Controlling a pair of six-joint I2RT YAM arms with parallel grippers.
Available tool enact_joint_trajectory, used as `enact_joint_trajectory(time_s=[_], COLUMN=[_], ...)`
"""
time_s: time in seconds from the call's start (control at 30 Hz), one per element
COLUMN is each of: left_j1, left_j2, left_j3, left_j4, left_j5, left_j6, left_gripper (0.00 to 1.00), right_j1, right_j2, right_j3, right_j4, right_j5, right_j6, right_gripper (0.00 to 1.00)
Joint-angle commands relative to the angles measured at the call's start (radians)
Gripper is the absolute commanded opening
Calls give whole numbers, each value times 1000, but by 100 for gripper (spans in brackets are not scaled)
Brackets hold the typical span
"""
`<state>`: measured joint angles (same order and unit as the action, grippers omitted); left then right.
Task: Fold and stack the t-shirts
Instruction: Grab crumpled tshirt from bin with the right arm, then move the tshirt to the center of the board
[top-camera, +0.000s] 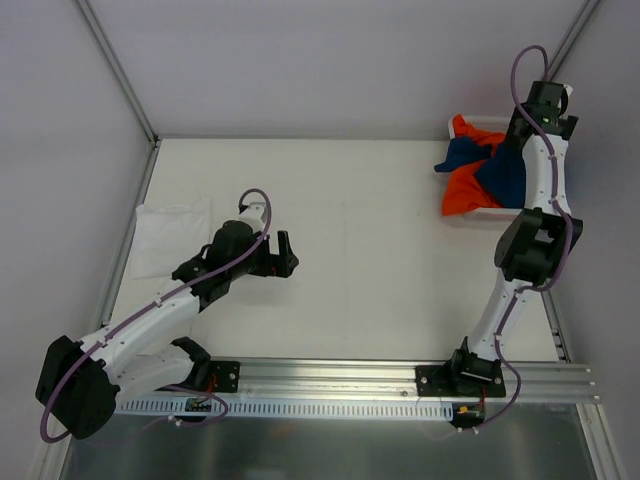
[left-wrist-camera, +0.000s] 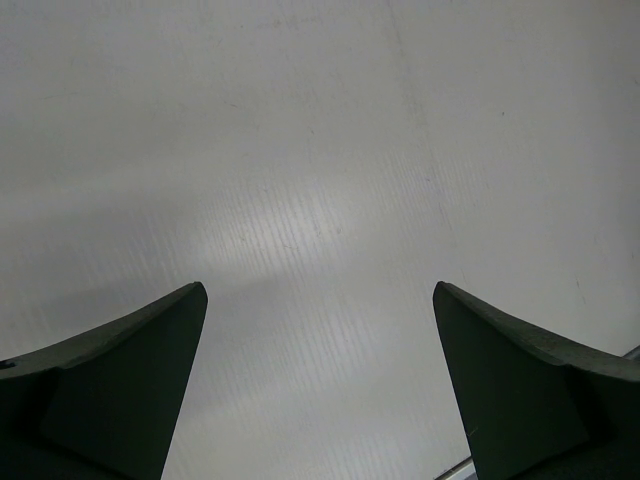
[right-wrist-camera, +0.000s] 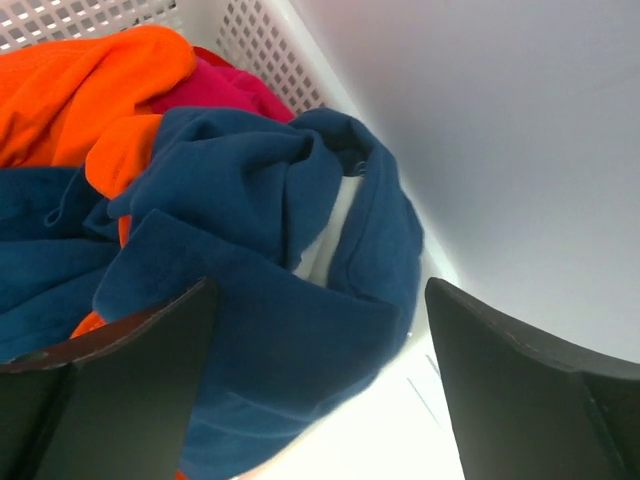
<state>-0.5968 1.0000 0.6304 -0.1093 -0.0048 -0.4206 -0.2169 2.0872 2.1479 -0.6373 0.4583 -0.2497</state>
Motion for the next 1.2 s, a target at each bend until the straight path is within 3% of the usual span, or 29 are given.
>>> enact_joint_trajectory(time_s=[0.0,0.03,0.07,0.13,0.17,0.23,0.27,0.4,0.53,0.8,0.9,1.03,1.17], left_j1=[-9,-9,-11,-9,-9,-9,-9,-17,-27,-31,-31,-31,-31], left_j2=[-27,-32,-34,-38,-40,-34,-31,6,11,-23,-40,-63,-89], left_j3=[35,46,61,77,80,83,83,80,72,28,-6,-34,-51], left_j4=[10,0,-6,-15,-15,-16,-15,-13,-12,3,17,33,33], left_j5=[25,23,20,19,20,32,40,57,45,40,35,37,31], left_j6=[28,29,28,17,13,-3,-9,-21,-23,-35,-40,-43,-37], left_gripper=[99,99,99,99,99,99,99,99,99,99,99,99,99], right_j1=[-30,-38,-48,-58,-61,-58,-58,-53,-39,-36,-41,-82,-82], right_j2=[5,5,4,-9,-18,-52,-64,-133,-214,-421,-425,-375,-259], right_j3=[26,26,26,12,6,-25,-31,-28,48,185,279,311,338], right_j4=[2,2,2,2,5,18,19,4,-22,57,105,345,828], right_j5=[-93,-108,-131,-154,-165,-167,-165,-173,-283,-713,-857,-1175,-1316], right_j6=[49,56,73,87,89,89,89,90,118,260,372,715,1210], right_gripper=[85,78,59,45,32,17,2,0,1,1,1,1,1])
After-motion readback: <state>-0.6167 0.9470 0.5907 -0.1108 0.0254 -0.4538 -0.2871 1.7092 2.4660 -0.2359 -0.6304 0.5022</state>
